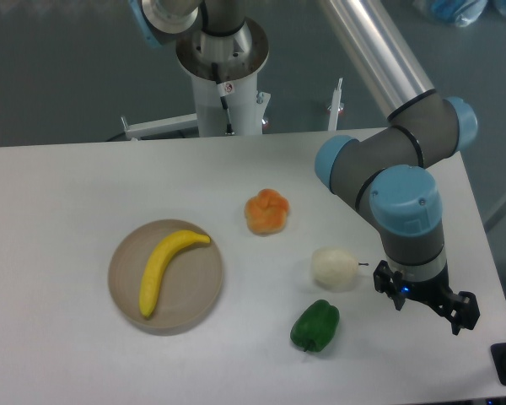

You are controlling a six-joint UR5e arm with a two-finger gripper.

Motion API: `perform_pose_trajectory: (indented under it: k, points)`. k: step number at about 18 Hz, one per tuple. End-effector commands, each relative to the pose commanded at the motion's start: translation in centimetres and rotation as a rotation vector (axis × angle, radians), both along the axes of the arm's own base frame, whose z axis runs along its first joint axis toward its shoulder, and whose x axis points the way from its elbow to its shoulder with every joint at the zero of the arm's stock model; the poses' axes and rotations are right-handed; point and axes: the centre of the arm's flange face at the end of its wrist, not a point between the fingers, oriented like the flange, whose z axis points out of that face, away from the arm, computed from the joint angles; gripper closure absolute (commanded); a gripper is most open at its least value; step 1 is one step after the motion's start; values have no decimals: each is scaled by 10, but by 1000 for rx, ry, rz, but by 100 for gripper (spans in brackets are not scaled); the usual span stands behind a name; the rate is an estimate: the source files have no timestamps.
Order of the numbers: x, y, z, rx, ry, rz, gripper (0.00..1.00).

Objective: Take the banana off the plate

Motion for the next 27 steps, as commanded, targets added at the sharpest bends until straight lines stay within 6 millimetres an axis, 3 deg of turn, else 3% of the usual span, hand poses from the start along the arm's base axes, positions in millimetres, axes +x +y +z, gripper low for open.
perform_pose_trajectory:
  k: [10, 13, 15, 22, 24, 27]
  points:
    - [9, -5, 10, 17, -8, 11, 0]
    - [29, 8, 13, 42, -15, 33, 0]
    - [37, 4, 15, 49, -23, 67, 0]
    - [92, -28, 29, 15, -91, 121, 0]
    - [123, -33, 44, 7, -163, 155, 0]
    - [150, -35, 45, 4, -291, 245, 0]
